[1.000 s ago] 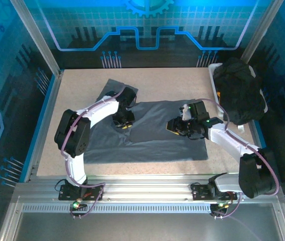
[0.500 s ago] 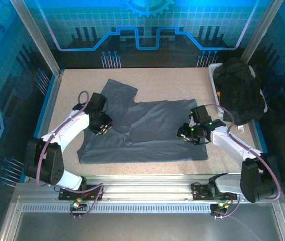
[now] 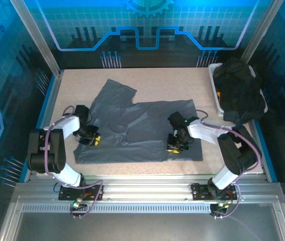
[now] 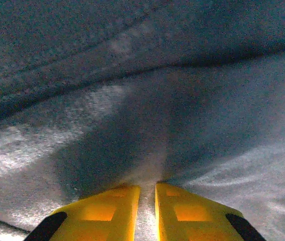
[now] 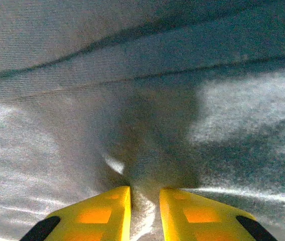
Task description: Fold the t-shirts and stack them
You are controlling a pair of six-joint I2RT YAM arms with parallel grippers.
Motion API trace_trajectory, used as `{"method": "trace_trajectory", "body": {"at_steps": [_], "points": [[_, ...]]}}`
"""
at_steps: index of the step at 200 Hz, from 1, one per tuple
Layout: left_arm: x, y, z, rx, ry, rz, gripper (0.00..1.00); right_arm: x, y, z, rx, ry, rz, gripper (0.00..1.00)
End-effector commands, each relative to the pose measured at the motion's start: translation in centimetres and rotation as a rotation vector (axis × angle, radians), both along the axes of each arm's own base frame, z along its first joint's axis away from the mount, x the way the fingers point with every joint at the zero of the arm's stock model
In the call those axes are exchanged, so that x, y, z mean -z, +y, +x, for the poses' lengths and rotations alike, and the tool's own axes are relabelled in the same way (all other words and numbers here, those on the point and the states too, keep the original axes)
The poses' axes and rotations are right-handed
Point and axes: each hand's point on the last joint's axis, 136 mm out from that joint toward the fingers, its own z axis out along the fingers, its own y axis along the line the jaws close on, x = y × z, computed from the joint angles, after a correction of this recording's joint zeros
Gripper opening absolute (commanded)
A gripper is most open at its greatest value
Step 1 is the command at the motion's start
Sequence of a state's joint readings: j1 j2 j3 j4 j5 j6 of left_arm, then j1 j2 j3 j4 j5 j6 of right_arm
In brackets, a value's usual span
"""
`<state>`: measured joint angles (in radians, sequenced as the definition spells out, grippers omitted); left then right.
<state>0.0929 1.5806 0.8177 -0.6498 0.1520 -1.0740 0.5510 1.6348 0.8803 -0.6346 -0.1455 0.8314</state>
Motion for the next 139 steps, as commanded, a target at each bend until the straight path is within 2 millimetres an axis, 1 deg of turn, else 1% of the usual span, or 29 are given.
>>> {"method": "trace_trajectory", "body": {"at_steps": [1,16,30,41,54,62,69,75,84,92,108,123,136,137,138,139], "points": [[1.5,3.1,-2.9,-0.078,0.097,0.05,0.18,0.7,2.1,-1.1,-0.021,0.068,0.002,0.23],[1.2,4.1,-2.7,-0.088,0.09,0.047,0.18,0.6,3.1,-1.6,-0.016,0.104,0.013,0.23],[0.3,4.7,-1.9,-0.076,0.067,0.057,0.19,-0.1,3.7,-1.7,0.005,0.113,0.025,0.24],[-1.1,4.9,-0.7,-0.059,0.033,0.073,0.2,-1.4,4.1,-1.0,0.02,0.081,0.042,0.25],[-4.0,5.4,1.4,-0.035,-0.043,0.133,0.27,-3.8,4.1,0.8,0.019,-0.021,0.047,0.29],[-6.1,5.6,3.3,-0.01,-0.11,0.183,0.32,-5.5,3.9,2.4,0.015,-0.108,0.045,0.33],[-8.0,5.6,5.2,0.017,-0.167,0.219,0.34,-6.9,3.5,4.0,0.016,-0.184,0.041,0.35],[-9.2,5.4,6.9,0.043,-0.21,0.241,0.36,-7.8,3.2,5.3,0.024,-0.236,0.043,0.37],[-10.6,4.9,9.6,0.088,-0.258,0.257,0.39,-8.7,2.9,7.5,0.035,-0.294,0.068,0.4],[-10.9,4.5,11.9,0.119,-0.27,0.257,0.41,-9.1,2.8,9.5,0.052,-0.323,0.104,0.43],[-10.6,4.2,16.5,0.151,-0.288,0.233,0.43,-9.4,2.3,13.5,0.063,-0.356,0.138,0.44],[-10.3,4.5,21.0,0.2,-0.349,0.264,0.44,-9.8,1.9,16.8,0.048,-0.398,0.144,0.45],[-10.2,5.2,24.4,0.236,-0.401,0.299,0.44,-10.5,1.7,19.4,0.034,-0.423,0.148,0.46],[-9.8,5.2,24.5,0.238,-0.396,0.297,0.44,-10.5,1.7,19.6,0.033,-0.425,0.149,0.46],[-10.1,5.2,24.8,0.237,-0.409,0.301,0.44,-10.5,1.7,19.7,0.031,-0.424,0.148,0.46],[-9.7,5.3,25.1,0.241,-0.404,0.3,0.44,-10.5,1.6,19.8,0.031,-0.424,0.147,0.46]]}}
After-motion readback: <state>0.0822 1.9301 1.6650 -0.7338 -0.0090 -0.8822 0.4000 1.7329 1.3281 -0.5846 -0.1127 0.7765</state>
